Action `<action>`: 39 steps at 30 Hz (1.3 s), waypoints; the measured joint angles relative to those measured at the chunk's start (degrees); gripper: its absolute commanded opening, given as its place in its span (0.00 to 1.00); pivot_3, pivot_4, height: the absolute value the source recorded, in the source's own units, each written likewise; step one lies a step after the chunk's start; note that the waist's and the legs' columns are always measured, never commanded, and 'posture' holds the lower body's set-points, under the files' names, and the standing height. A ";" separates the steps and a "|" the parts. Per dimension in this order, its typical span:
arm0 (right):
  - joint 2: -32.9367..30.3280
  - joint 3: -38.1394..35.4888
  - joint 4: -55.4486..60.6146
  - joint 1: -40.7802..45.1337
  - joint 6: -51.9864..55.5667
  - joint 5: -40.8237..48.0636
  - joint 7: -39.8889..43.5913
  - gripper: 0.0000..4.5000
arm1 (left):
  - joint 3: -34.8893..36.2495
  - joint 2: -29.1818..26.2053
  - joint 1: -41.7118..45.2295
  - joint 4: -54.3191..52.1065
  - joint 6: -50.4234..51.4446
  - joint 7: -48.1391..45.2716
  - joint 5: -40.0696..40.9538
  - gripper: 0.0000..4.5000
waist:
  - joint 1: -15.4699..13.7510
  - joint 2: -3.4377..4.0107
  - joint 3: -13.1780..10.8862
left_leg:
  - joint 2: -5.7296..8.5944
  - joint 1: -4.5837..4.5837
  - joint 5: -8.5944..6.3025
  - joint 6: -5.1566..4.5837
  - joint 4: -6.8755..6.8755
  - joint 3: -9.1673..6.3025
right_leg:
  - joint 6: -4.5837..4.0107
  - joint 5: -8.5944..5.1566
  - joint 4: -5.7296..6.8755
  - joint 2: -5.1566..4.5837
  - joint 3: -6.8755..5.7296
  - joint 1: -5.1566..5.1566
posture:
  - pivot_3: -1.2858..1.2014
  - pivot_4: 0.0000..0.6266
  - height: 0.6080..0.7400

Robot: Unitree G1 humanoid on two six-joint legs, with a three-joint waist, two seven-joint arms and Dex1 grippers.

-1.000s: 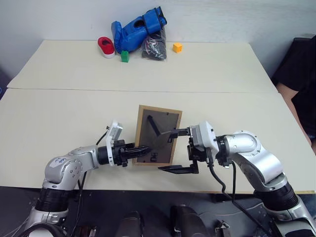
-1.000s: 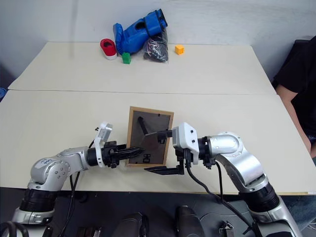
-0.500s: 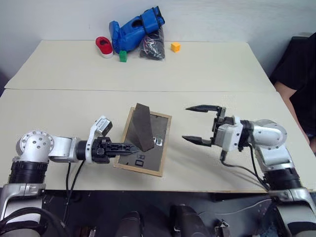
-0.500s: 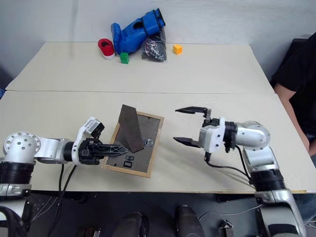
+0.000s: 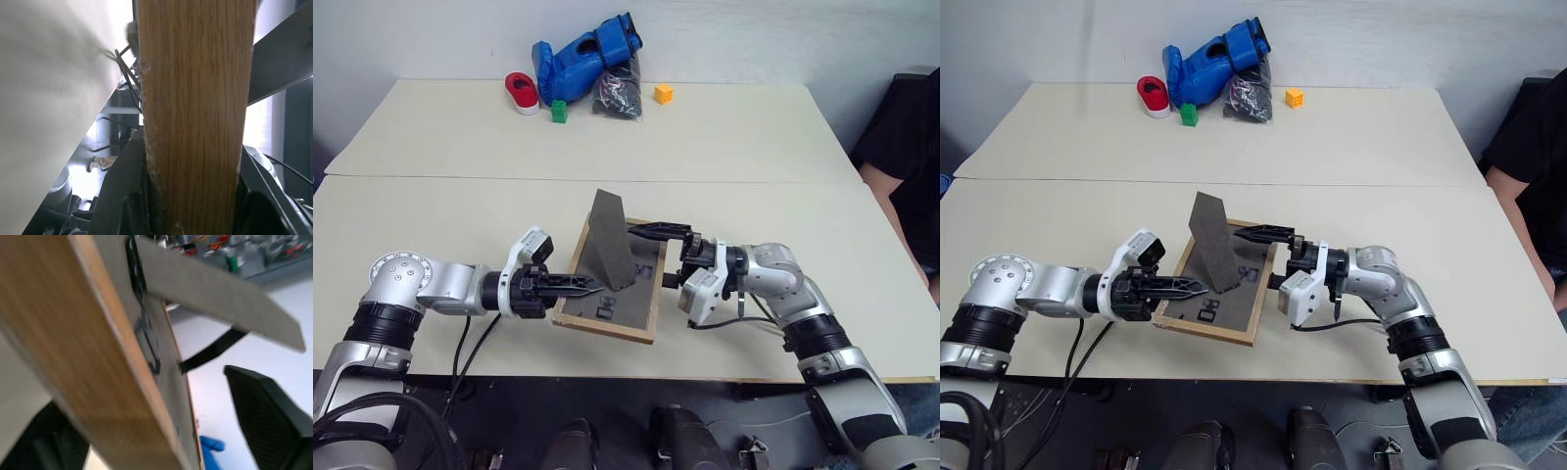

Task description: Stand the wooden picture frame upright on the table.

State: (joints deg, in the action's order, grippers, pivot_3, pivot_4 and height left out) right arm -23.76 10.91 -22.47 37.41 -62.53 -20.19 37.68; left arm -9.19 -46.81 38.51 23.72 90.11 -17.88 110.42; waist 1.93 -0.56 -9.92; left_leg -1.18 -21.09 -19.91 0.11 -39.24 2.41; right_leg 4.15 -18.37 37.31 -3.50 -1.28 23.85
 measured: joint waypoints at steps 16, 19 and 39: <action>-3.67 1.60 -0.64 -0.25 0.68 -3.51 -9.78 0.29 | 19.30 -0.85 -14.52 -22.34 -16.58 12.47 -1.75 0.85 | 1.26 -0.07 -0.11 | -0.06 0.03 0.14 0.19 0.10 -0.06 | -0.09 -0.05 0.12 0.04 0.03 0.06 | 0.52 0.24 1.00; -5.18 1.50 -0.64 -0.24 1.41 -1.58 -10.07 0.29 | 24.65 -5.88 -18.14 -24.93 -21.13 3.22 -13.40 0.99 | 1.17 -0.06 -0.12 | -0.04 0.03 0.15 0.21 0.11 -0.07 | -0.12 -0.07 0.10 0.06 0.01 0.05 | 0.52 0.24 1.00; -3.10 -2.93 -2.64 4.87 83.80 53.86 20.74 0.29 | 23.72 -1.37 -33.76 -32.40 -71.00 -42.99 -68.08 0.99 | -0.15 0.03 -0.21 | -0.06 -0.15 0.06 0.00 0.26 -0.07 | -0.14 -0.07 -0.23 -0.04 -0.01 0.16 | 0.52 0.24 1.00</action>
State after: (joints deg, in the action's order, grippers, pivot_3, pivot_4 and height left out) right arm -26.86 7.97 -25.11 42.29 21.26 33.67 58.42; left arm 14.53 -48.18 4.75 -8.68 19.11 -60.87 42.34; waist 1.78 -0.53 -10.13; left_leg -1.23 -21.24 -19.85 0.11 -38.98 2.34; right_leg 4.01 -18.44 37.08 -3.54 -1.29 24.01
